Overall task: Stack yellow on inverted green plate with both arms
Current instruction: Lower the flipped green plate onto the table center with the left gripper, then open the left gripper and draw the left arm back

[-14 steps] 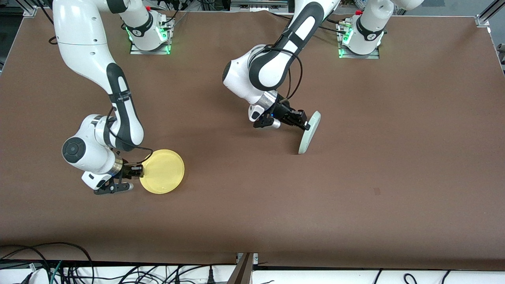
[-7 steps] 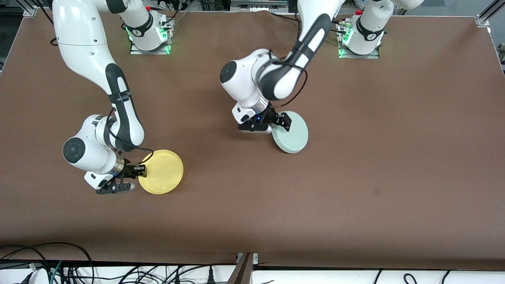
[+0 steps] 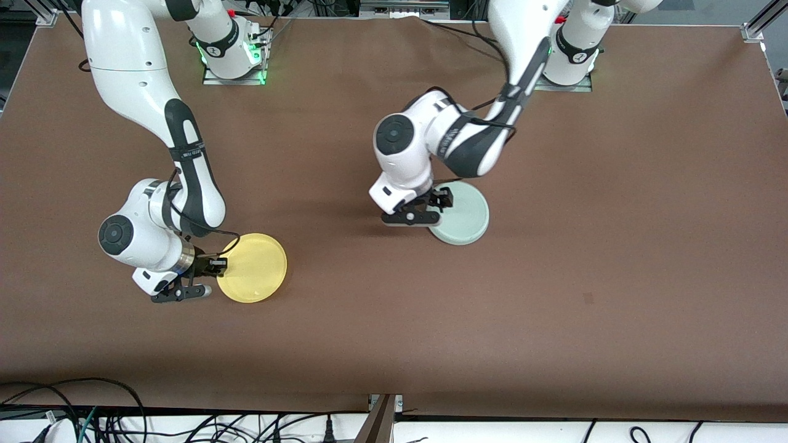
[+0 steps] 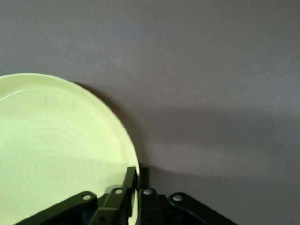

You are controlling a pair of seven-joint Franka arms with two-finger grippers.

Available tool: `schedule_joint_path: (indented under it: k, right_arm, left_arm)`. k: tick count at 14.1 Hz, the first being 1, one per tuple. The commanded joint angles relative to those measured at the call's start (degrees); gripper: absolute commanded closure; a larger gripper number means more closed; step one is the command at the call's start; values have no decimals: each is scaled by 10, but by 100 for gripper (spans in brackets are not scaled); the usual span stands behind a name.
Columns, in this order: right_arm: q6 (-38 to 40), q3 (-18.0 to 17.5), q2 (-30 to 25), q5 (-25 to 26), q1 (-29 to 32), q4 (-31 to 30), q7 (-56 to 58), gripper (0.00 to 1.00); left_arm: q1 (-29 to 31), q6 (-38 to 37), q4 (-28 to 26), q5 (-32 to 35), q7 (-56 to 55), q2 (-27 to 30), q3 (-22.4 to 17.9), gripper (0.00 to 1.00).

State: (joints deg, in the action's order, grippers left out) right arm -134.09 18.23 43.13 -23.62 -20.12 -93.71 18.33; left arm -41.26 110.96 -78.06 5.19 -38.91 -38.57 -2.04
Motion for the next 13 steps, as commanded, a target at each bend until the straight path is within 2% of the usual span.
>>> schedule_joint_path:
  k: [1, 3, 5, 7, 10, 13]
  right_arm:
    - [33, -3, 5, -12, 9, 27, 11, 100]
    - [60, 0, -1, -1, 6, 42, 10, 100]
    - [123, 3, -1, 36, 2, 90, 2, 100]
    - [182, 2, -1, 52, 2, 134, -30, 100]
    - [247, -6, -3, 29, -1, 181, -99, 100]
    - [252, -66, -12, -33, -14, 182, -194, 100]
  left_arm:
    - [70, -66, -14, -19, 83, 64, 5, 0]
    - [122, -99, -14, -14, 138, 95, 1, 0]
    - [206, -125, -14, -17, 212, 125, 5, 0]
    - [262, -148, -16, -18, 283, 147, 5, 0]
    - [310, -168, -24, -18, 319, 190, 5, 0]
    - [319, -202, -68, -19, 344, 262, 5, 0]
